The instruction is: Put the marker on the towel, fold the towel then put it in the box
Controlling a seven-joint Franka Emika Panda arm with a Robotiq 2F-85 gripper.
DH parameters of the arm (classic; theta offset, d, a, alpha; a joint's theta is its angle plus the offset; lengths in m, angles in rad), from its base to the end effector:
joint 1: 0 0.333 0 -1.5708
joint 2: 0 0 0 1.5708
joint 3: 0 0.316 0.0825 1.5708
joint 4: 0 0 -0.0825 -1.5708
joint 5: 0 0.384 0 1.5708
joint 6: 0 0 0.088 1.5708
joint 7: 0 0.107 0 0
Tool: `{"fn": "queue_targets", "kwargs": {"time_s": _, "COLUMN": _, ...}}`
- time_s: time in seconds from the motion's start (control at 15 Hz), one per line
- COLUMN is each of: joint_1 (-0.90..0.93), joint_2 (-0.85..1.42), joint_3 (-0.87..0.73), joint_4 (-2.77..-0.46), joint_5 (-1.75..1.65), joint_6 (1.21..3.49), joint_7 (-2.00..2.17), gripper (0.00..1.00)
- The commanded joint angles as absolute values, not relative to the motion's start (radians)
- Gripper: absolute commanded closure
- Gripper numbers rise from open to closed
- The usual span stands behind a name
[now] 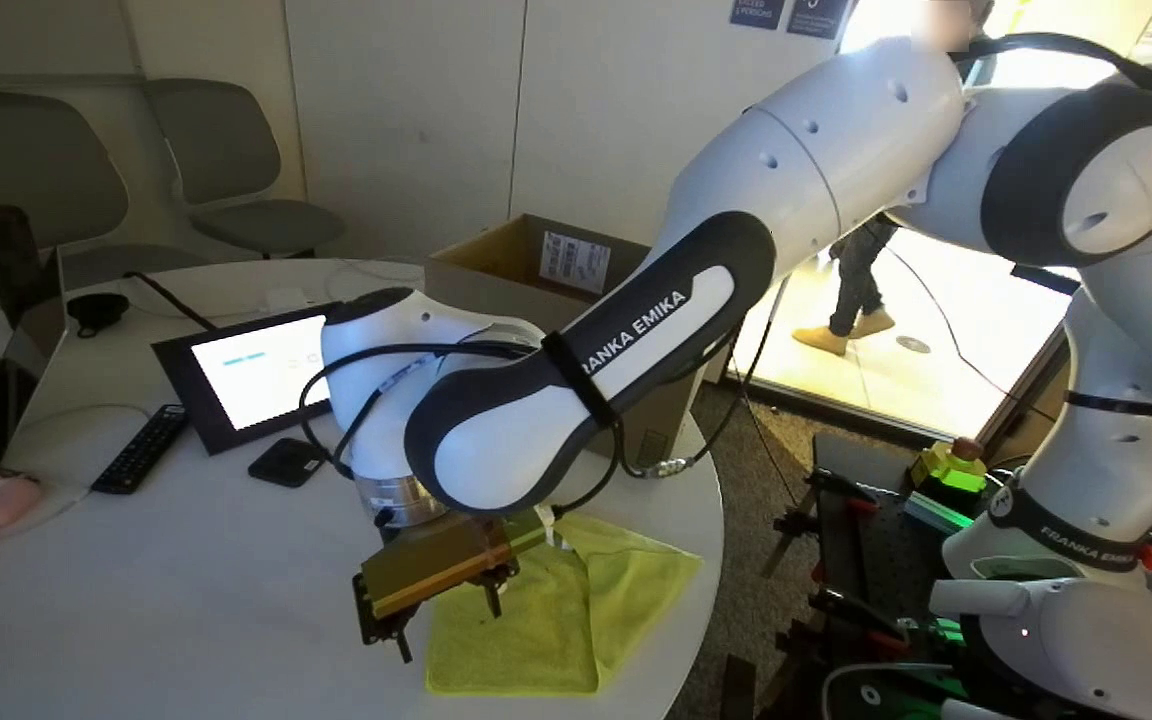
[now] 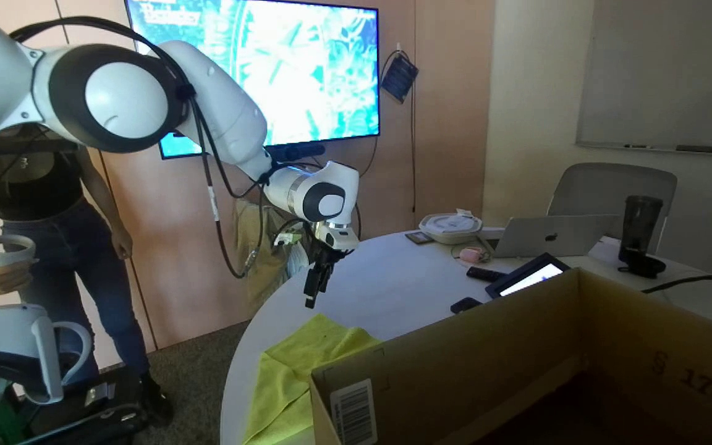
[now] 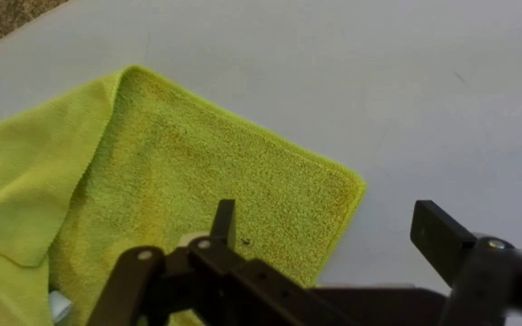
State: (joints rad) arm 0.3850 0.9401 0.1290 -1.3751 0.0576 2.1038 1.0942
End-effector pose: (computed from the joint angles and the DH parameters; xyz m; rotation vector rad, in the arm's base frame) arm 0.6223 0.3356 0.1344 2.9126 -0.9919 -0.3933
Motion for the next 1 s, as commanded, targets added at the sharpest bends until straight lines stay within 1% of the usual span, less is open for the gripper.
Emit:
{"fn": "queue_targets", "kwargs": {"time_s": 0.0, "joint_1": 0.379, "joint_2": 1.037, "joint_3": 0.133, "joint_4": -1.241, "joint_5": 0.055, "joint_6": 2.058, "joint_7": 0.94, "gripper": 0.0}}
{"fn": "queue_targets", "kwargs": {"time_s": 0.47, "joint_1": 0.365, "joint_2": 1.094, "joint_3": 0.14, "joint_4": -1.214, "joint_5": 0.068, "joint_6": 2.136, "joint_7": 0.639, "gripper": 0.0}}
{"fn": "queue_targets", "kwargs": {"time_s": 0.93, "joint_1": 0.366, "joint_2": 0.962, "joint_3": 0.147, "joint_4": -1.39, "joint_5": 0.068, "joint_6": 2.168, "joint_7": 0.582, "gripper": 0.0}}
